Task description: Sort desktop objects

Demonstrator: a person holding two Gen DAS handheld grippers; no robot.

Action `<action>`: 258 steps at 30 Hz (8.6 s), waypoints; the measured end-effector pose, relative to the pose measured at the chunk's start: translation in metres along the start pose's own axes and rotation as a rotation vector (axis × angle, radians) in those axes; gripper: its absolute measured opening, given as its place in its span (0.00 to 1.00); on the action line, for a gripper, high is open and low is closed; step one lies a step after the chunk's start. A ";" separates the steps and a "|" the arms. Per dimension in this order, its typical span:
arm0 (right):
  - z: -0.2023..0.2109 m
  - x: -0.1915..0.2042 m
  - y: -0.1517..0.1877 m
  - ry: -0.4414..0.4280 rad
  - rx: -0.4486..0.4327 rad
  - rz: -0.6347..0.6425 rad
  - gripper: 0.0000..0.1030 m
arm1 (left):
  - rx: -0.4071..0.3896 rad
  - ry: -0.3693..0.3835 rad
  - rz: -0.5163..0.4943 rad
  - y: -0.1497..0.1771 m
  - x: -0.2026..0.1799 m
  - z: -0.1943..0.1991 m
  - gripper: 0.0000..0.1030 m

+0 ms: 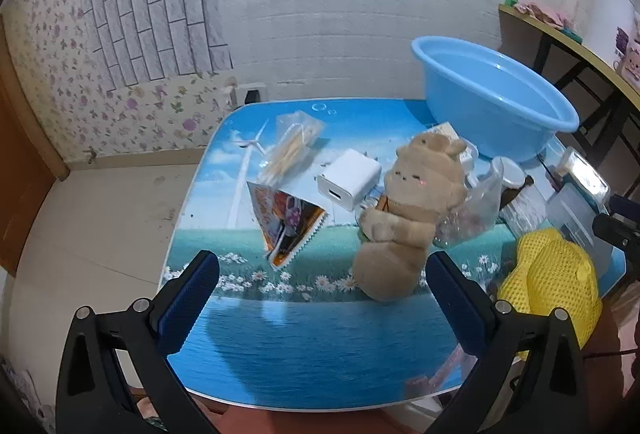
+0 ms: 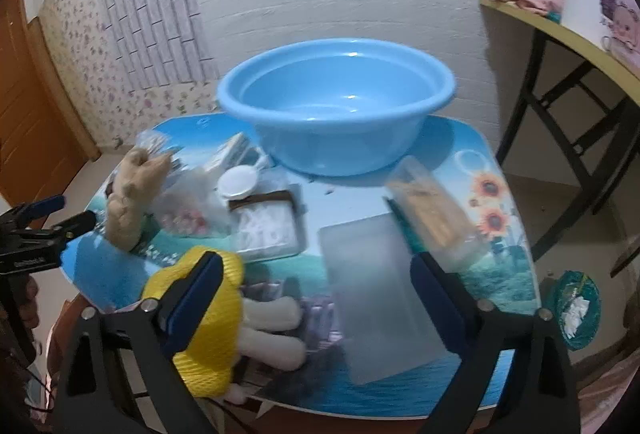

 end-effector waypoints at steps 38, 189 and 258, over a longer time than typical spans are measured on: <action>-0.010 -0.036 0.036 0.023 0.099 0.026 0.62 | 0.067 0.109 -0.096 0.016 -0.018 -0.012 0.42; -0.022 -0.030 -0.106 0.018 -0.075 0.017 0.61 | -0.044 0.163 -0.152 -0.102 -0.112 0.007 0.93; -0.007 -0.108 0.009 0.083 -0.027 -0.089 0.86 | 0.195 0.428 -0.154 0.043 -0.156 -0.009 0.89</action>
Point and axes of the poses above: each gripper's, at about its wrist camera, not at the fingertips, and z roughly against the way its jaws point, x to its left, y to its underside, the point moved 3 cm from there along -z, roughly the way its jaws point, and after that the axes turned 2 degrees about -x, right-handed, at the moved point
